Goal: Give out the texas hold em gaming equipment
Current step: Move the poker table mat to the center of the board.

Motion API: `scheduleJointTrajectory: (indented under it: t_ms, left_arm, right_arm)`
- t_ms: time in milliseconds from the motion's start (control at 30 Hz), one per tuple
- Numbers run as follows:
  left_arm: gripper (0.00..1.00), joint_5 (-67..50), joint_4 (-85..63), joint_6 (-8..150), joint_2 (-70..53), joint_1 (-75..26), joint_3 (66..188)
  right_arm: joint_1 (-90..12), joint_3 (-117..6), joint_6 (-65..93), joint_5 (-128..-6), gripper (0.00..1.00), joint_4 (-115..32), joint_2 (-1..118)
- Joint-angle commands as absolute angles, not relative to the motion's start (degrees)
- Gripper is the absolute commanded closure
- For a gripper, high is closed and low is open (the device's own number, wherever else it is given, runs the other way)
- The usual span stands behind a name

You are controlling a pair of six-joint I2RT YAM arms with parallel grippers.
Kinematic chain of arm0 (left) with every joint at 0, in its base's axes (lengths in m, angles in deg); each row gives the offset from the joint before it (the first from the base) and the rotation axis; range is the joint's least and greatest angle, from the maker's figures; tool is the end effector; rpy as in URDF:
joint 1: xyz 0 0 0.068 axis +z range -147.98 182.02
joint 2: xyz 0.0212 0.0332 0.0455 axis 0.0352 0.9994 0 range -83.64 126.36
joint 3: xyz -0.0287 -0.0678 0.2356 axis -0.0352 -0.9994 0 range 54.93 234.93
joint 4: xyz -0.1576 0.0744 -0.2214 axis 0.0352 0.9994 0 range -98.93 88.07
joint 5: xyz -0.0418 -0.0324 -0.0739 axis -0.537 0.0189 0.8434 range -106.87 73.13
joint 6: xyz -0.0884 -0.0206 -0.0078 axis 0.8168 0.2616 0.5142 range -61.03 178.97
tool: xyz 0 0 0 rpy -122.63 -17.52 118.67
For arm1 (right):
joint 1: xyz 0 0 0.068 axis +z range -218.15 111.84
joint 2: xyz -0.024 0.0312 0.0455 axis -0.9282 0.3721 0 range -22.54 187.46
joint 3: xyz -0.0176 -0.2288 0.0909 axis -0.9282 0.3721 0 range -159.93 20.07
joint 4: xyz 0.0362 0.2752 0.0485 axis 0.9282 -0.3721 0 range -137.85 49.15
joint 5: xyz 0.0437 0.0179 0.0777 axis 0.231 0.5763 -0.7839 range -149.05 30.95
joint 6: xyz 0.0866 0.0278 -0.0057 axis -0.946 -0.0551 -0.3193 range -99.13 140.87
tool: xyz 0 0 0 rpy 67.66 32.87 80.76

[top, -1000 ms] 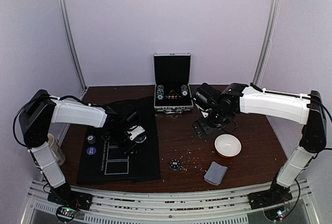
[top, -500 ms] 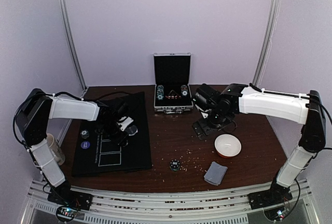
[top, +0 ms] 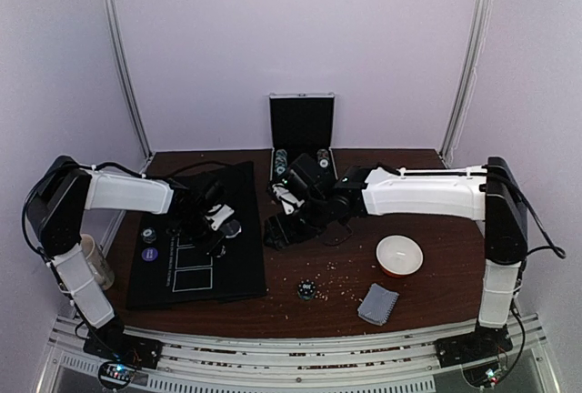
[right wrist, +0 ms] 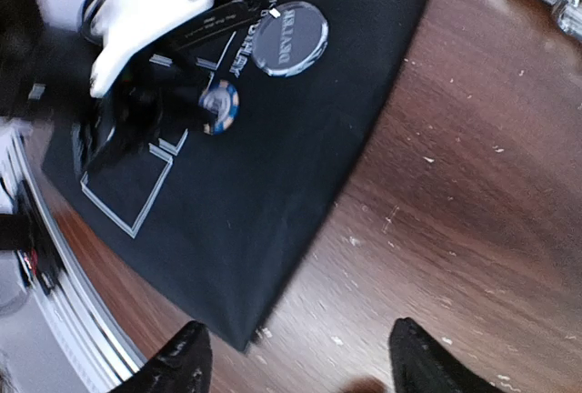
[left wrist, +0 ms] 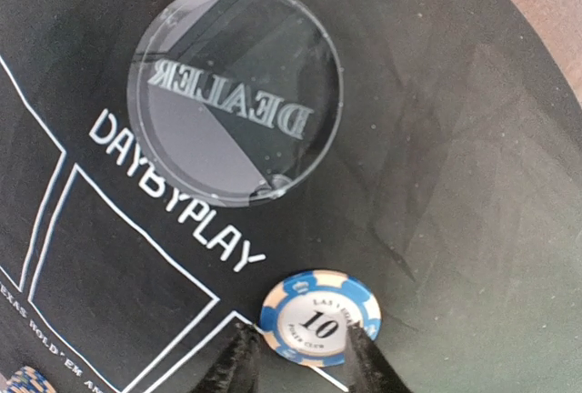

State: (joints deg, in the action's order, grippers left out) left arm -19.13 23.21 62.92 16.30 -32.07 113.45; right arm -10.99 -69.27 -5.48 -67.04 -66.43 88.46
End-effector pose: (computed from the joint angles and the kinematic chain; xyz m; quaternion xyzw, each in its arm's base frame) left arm 0.2872 -0.1903 0.0665 0.2546 0.9562 -0.0281 0.1415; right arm 0.2508 0.4095 0.1785 -0.2712 0.8888 0.2906 0.2281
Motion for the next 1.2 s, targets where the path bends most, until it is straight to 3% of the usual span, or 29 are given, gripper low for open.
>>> scheduleJointTrajectory:
  t_ms: [0, 233, 733, 1067, 1167]
  left_arm:
    - [0.59, -16.0, 21.81, 62.4, 16.19, -32.01, 111.45]
    - [0.45, -14.19, 22.01, 62.06, 15.28, -32.03, 112.51]
    - [0.27, -10.29, 20.77, 60.98, 13.39, -32.35, 111.36]
    - [0.31, -18.12, 20.73, 62.16, 16.49, -32.76, 109.87]
    - [0.32, -17.55, 20.69, 62.13, 16.34, -32.7, 109.79]
  right_arm:
    - [-11.78, -67.33, -14.05, -71.85, 0.35, -54.45, 92.0]
    - [-11.71, -69.62, -19.04, -76.02, 0.51, -49.99, 101.27]
    - [-11.74, -70.87, -23.55, -80.86, 0.67, -44.02, 109.09]
    - [-12.47, -67.71, -25.19, -79.0, 1.0, -41.92, 107.45]
    - [-12.54, -65.89, -25.18, -78.48, 1.0, -41.49, 106.16]
